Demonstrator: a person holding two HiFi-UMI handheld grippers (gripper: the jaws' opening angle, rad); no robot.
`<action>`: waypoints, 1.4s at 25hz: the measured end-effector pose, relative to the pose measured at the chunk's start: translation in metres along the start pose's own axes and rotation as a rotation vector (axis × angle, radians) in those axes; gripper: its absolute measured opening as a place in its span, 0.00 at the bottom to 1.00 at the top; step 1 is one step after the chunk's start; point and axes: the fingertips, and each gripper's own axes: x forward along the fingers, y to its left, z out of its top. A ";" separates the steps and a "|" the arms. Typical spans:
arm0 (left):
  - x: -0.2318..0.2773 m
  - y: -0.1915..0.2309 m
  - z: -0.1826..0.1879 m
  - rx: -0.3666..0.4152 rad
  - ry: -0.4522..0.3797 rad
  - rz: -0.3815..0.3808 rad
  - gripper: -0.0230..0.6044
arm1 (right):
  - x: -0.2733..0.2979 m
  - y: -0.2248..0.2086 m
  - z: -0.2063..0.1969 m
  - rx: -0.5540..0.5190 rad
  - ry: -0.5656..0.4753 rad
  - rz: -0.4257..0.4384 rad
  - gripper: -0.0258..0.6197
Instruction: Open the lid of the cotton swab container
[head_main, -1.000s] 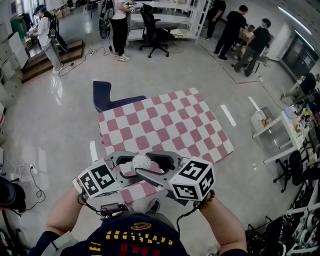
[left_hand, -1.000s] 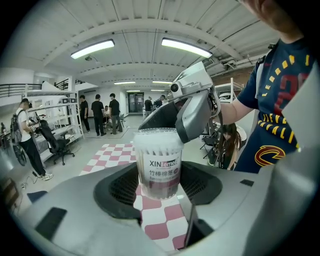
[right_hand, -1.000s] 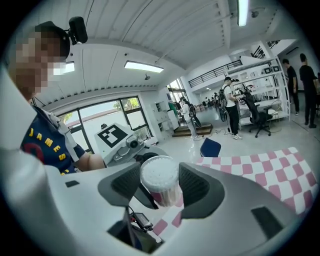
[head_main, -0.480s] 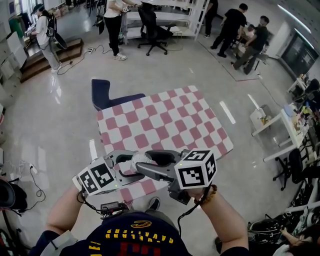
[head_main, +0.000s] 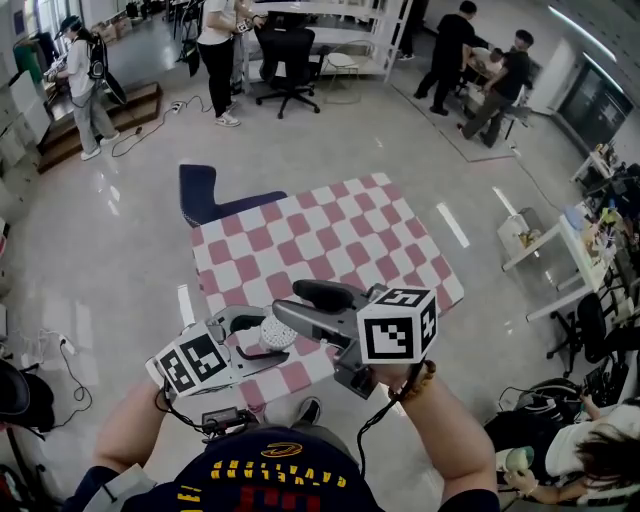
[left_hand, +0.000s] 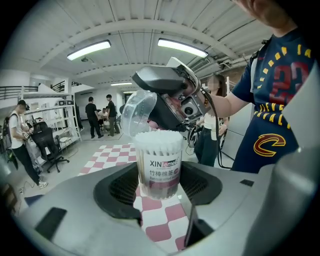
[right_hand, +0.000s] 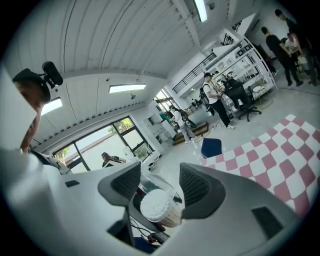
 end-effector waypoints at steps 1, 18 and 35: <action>0.001 0.000 0.000 0.000 -0.001 0.000 0.45 | 0.000 -0.003 0.003 -0.003 -0.009 -0.005 0.42; 0.005 -0.018 0.001 0.006 -0.020 -0.025 0.45 | 0.007 -0.045 0.013 0.080 -0.072 -0.031 0.42; 0.007 -0.005 -0.015 -0.102 -0.046 -0.042 0.45 | 0.009 -0.048 0.024 0.106 -0.119 -0.028 0.42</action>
